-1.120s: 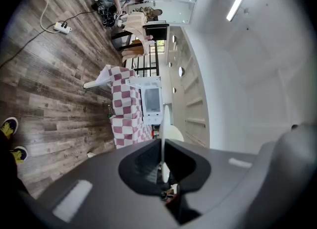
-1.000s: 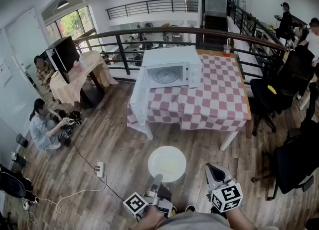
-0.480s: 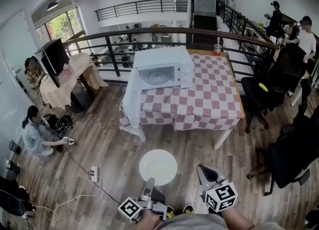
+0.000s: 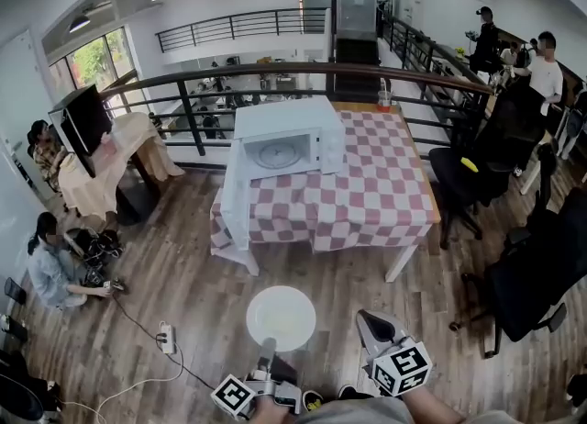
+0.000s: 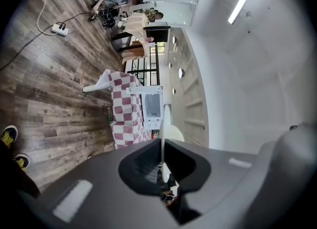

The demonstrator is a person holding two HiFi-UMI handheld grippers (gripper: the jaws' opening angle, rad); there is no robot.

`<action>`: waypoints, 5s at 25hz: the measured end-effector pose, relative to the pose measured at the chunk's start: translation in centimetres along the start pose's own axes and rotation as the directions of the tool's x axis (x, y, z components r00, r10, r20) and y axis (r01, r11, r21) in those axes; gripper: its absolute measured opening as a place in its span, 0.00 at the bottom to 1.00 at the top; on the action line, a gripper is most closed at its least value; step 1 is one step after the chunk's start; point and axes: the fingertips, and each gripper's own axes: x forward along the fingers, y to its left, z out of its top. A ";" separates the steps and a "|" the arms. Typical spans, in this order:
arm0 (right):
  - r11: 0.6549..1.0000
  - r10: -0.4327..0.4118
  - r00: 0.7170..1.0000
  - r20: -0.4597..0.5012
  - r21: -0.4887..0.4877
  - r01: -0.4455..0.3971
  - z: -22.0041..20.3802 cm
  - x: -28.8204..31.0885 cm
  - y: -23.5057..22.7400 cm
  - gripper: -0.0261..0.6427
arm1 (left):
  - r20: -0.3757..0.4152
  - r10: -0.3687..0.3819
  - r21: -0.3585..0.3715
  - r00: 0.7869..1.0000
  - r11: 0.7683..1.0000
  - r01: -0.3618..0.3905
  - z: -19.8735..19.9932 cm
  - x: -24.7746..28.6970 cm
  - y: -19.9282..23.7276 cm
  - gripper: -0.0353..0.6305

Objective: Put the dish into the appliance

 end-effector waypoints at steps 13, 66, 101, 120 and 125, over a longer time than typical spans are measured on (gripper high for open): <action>1.000 -0.022 0.999 0.032 -0.022 0.022 0.4 2.0 1.3 0.04 | -0.034 -0.018 0.025 0.999 1.000 0.019 2.0 1.0 0.9 0.08; 0.997 -0.024 0.999 0.043 -0.076 0.028 7.8 32.1 -19.9 0.04 | -0.042 0.027 0.048 0.999 0.999 -0.025 5.9 37.8 -0.4 0.08; 0.997 0.039 0.998 0.043 -0.075 -0.036 8.7 38.3 -24.0 0.04 | -0.016 0.023 0.053 1.000 0.998 -0.022 6.0 45.4 -0.8 0.08; 0.998 0.019 0.999 0.026 -0.067 -0.017 9.7 45.1 -25.7 0.04 | -0.016 0.053 0.036 0.998 0.998 -0.052 10.7 51.7 0.6 0.08; 0.997 0.027 1.000 0.008 -0.066 -0.026 9.8 48.3 -25.8 0.04 | -0.023 0.045 0.026 0.999 0.999 -0.044 12.6 54.3 1.0 0.08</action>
